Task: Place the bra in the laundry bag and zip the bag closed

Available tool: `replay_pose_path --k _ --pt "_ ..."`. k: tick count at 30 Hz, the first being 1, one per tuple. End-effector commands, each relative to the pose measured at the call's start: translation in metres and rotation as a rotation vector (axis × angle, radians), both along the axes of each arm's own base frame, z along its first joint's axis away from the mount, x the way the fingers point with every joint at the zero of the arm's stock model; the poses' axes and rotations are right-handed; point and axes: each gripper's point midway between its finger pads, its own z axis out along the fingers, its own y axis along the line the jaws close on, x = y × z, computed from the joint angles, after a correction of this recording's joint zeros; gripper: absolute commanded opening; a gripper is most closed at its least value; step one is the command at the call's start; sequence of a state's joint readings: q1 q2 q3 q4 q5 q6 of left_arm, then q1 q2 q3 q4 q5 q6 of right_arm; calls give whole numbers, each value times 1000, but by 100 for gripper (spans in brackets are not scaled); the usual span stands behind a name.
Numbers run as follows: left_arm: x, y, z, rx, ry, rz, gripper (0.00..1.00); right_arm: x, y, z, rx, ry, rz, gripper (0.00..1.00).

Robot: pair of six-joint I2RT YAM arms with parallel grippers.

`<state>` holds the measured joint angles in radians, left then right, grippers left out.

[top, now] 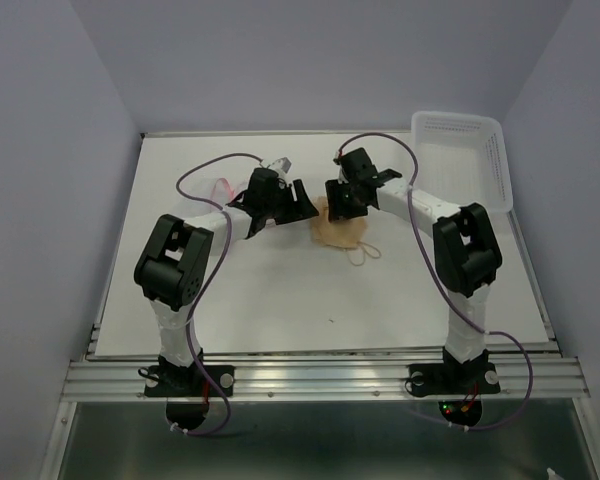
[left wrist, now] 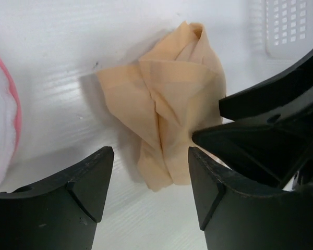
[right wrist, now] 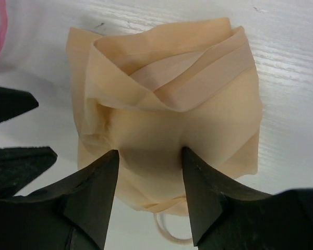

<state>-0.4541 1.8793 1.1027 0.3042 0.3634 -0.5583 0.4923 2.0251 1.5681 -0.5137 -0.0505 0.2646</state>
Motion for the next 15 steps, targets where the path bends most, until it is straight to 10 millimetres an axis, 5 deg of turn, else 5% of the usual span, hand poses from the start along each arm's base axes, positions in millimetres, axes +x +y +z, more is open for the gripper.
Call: replay_pose_path --k 1,4,5,15 --pt "25 0 63 17 -184 2 78 -2 7 47 54 -106 59 65" --pt "38 2 68 127 -243 1 87 -14 0 61 53 -136 80 85" --pt "40 1 68 152 -259 -11 89 -17 -2 62 52 -139 80 100" --pt "50 -32 88 236 -453 -336 94 -48 -18 35 40 -133 119 100"
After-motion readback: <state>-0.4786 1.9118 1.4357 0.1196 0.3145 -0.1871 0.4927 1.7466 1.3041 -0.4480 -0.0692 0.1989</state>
